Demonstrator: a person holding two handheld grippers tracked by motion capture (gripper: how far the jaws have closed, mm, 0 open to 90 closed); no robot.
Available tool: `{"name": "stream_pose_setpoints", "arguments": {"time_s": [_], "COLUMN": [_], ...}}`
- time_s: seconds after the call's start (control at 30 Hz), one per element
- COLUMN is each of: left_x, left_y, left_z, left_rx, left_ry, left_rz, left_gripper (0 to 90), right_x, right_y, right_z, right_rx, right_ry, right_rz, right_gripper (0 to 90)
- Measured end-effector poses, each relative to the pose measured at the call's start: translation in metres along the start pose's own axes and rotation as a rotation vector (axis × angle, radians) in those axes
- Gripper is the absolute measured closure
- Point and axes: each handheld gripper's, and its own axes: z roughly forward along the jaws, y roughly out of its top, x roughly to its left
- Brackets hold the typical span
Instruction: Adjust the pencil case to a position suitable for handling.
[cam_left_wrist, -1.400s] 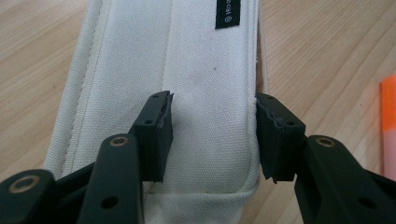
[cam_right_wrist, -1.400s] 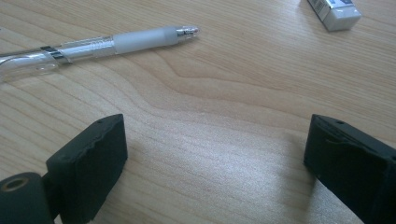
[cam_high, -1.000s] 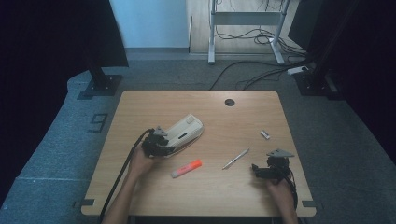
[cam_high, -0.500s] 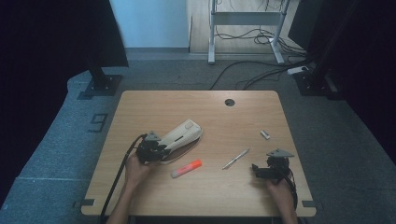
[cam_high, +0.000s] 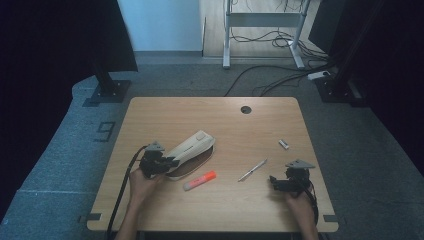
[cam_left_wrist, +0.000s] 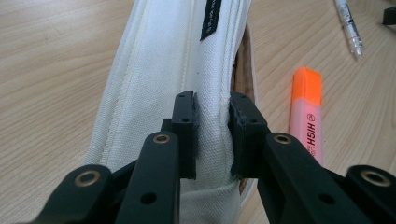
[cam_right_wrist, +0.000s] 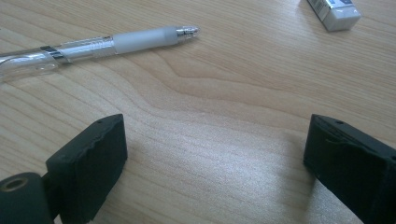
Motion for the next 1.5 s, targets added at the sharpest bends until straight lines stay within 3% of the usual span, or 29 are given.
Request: {"name": "stream_pose_setpoints", "arguments": {"time_s": [0.5, 0.6, 0.7, 0.83, 0.93, 1.1, 1.23, 1.33, 1.5], "left_x": [0.001, 0.000, 0.000, 0.003, 0.005, 0.007, 0.005, 0.003, 0.004], "left_y": [-0.001, -0.002, -0.002, -0.002, -0.003, -0.004, -0.005, -0.007, -0.008], "left_z": [-0.002, -0.002, -0.002, -0.002, -0.002, -0.002, -0.001, 0.002, 0.003], "left_rx": [-0.002, -0.005, -0.004, -0.009, -0.005, -0.008, -0.013, -0.019, -0.024], "left_ry": [-0.011, -0.005, -0.001, -0.024, -0.041, -0.050, -0.043, -0.041, -0.050], "left_rz": [0.008, 0.005, 0.011, -0.003, -0.015, -0.025, -0.003, 0.050, 0.047], "left_gripper": [73.9, 73.9, 73.9, 73.9, 73.8, 73.6, 73.0, 71.0, 69.9], "right_x": [0.000, -0.001, -0.002, -0.004, -0.004, -0.011, -0.017, -0.024, -0.035], "right_y": [0.000, 0.000, 0.003, 0.009, 0.013, 0.020, 0.024, 0.029, 0.034], "right_z": [0.000, -0.002, -0.002, -0.001, 0.000, -0.001, -0.002, -0.001, 0.001], "right_rx": [-0.003, -0.010, 0.011, 0.009, 0.011, -0.007, -0.006, 0.001, -0.009], "right_ry": [0.009, 0.020, 0.031, 0.061, 0.053, 0.065, 0.063, 0.066, 0.055], "right_rz": [-0.005, -0.012, -0.019, -0.031, -0.051, -0.027, -0.014, 0.002, 0.020], "right_gripper": [7.5, 13.6, 14.1, 13.1, 12.8, 12.3, 11.9, 9.7, 8.4]}}
